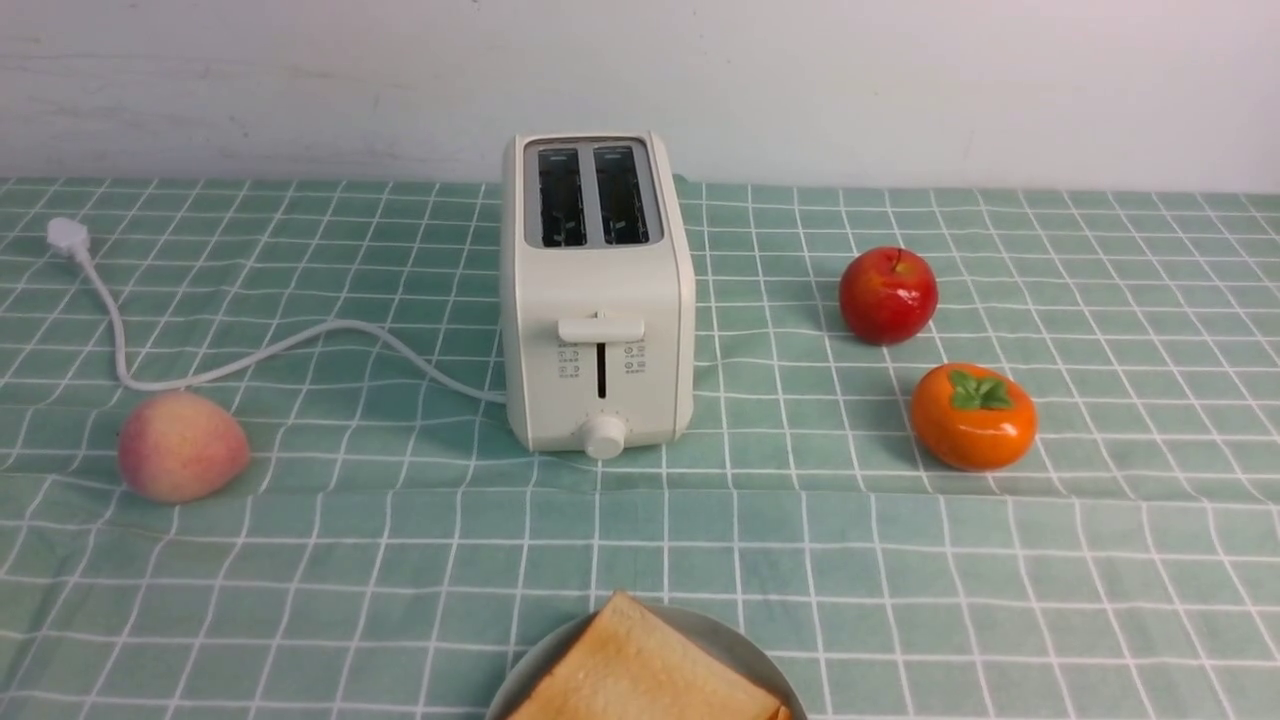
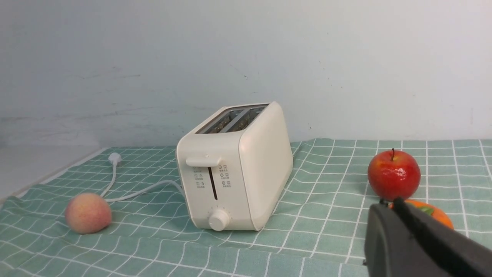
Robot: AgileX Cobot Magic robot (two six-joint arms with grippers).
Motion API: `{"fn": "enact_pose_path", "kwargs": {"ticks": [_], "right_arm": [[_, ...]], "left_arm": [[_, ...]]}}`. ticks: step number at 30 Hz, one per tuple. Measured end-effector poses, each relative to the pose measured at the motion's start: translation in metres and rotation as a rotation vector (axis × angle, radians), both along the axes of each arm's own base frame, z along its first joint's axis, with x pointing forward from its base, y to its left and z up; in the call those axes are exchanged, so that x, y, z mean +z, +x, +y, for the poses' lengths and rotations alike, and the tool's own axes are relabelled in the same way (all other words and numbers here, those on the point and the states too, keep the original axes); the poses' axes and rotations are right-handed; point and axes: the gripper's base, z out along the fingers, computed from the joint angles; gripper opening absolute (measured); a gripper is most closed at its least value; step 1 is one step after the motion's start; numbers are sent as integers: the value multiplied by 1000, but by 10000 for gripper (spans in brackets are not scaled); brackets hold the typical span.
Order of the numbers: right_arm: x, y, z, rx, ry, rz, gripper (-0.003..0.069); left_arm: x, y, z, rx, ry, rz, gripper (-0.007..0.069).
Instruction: Take toasted bread from bread machine on blue coffee table place on plate.
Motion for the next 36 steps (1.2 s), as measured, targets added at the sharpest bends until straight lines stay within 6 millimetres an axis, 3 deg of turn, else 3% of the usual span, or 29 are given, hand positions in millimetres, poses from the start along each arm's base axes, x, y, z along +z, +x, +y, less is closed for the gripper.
{"fn": "enact_pose_path", "kwargs": {"ticks": [2, 6, 7, 10, 11, 13, 15, 22, 36], "right_arm": [[0, 0, 0, 0, 0, 0, 13], [0, 0, 0, 0, 0, 0, 18], [0, 0, 0, 0, 0, 0, 20], [0, 0, 0, 0, 0, -1, 22], [0, 0, 0, 0, 0, -1, 22], [0, 0, 0, 0, 0, 0, 22], [0, 0, 0, 0, 0, 0, 23], [0, 0, 0, 0, 0, -1, 31], [0, 0, 0, 0, 0, -1, 50]], "left_arm": [[-6, 1, 2, 37, 28, -34, -13], [-44, 6, 6, 132, 72, -86, -13], [-67, 9, 7, 165, 82, -74, -13], [-102, 15, 8, 220, 94, 13, -13], [-102, 15, 8, 220, 91, 14, -13], [-126, 18, 9, 259, 69, 94, -11], [-136, 19, 8, 254, 79, 117, -11], [-139, 20, 7, 177, 237, 62, -6], [-138, 19, 3, 114, 232, 51, 3]]}}
